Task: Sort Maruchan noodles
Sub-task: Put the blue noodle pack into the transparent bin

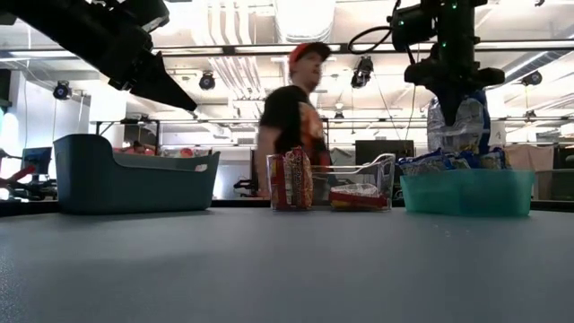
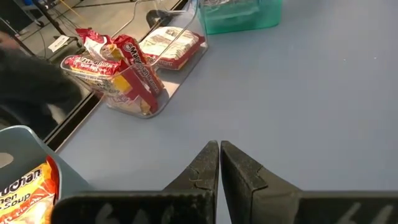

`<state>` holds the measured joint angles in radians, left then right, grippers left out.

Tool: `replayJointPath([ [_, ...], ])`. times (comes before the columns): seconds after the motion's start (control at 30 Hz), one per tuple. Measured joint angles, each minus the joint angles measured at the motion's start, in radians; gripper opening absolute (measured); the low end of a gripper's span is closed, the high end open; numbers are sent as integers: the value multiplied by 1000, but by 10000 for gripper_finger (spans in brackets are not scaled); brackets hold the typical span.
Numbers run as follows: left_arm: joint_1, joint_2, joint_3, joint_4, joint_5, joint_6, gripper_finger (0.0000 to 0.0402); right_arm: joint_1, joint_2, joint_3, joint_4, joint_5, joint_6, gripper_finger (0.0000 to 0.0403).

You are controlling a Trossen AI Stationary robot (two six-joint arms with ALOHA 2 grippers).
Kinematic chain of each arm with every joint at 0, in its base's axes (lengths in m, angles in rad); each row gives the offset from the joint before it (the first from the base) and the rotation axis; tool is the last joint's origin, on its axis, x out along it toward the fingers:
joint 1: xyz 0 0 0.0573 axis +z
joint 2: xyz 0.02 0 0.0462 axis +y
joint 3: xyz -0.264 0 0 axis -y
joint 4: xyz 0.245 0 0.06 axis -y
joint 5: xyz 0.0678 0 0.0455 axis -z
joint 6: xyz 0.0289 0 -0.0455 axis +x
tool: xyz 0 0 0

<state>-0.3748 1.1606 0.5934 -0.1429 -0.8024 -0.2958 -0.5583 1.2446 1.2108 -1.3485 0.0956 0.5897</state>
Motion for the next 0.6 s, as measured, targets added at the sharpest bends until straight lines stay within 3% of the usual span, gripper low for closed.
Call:
replayJointPath([
  [0.23,0,0,0,0,0,3,0,0,-2,-19,30,-6,24,79],
  [0.6,0,0,0,-1,0,0,0,2,-27,63,18,35,26,79],
])
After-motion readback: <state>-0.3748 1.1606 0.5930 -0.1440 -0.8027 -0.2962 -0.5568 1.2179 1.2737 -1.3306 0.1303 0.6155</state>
